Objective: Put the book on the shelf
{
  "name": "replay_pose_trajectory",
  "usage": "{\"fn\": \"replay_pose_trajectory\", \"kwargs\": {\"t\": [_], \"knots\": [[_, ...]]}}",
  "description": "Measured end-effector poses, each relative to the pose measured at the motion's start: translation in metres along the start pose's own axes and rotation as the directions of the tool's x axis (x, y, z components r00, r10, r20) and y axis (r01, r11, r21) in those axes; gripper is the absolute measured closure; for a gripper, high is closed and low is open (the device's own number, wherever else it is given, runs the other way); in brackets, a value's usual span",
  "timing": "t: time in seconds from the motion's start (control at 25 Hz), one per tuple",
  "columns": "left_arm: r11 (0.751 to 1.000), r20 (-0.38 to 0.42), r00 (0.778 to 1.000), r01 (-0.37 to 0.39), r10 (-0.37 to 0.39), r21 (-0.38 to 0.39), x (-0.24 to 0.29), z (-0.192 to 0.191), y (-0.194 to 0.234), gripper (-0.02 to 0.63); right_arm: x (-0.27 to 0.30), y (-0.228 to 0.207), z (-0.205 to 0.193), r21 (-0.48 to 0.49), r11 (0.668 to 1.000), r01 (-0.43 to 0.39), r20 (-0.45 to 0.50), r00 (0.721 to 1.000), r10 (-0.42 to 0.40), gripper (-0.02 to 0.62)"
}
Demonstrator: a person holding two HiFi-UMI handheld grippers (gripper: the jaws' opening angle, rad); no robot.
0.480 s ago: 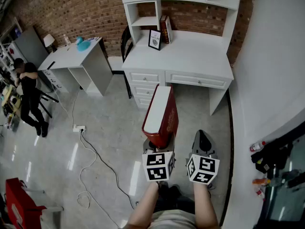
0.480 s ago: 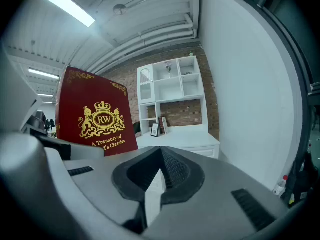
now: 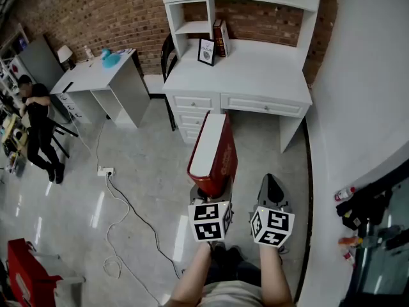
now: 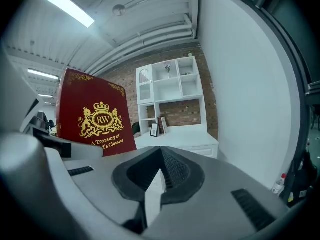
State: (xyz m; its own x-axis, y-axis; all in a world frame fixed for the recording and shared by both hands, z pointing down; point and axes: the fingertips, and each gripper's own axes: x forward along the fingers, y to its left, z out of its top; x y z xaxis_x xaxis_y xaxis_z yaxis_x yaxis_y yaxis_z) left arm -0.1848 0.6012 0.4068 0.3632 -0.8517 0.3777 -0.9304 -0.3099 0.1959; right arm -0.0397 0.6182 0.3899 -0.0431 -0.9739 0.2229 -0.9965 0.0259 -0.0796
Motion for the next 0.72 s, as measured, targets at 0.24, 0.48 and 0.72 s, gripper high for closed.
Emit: {"fn": "replay_pose_trajectory", "kwargs": {"t": [0.24,0.48,0.72], "knots": [[1.0,0.002,1.0,0.004,-0.004,0.004,0.008,0.004,-0.007,0.362,0.003,-0.009,0.0,0.017,1.0,-0.006,-0.002,1.0,0.006,0.578],[1.0,0.001,1.0,0.002,-0.002,-0.001,0.016,-0.001,-0.022,0.362,0.005,-0.029,-0.007,0.018,1.0,-0.018,-0.014,1.0,0.018,0.578],[1.0,-0.005,1.0,-0.016,0.016,-0.019,0.016,-0.012,-0.031,0.362,0.002,-0.041,-0.018,0.016,0.999,-0.033,-0.037,0.999,0.033,0.578]]}}
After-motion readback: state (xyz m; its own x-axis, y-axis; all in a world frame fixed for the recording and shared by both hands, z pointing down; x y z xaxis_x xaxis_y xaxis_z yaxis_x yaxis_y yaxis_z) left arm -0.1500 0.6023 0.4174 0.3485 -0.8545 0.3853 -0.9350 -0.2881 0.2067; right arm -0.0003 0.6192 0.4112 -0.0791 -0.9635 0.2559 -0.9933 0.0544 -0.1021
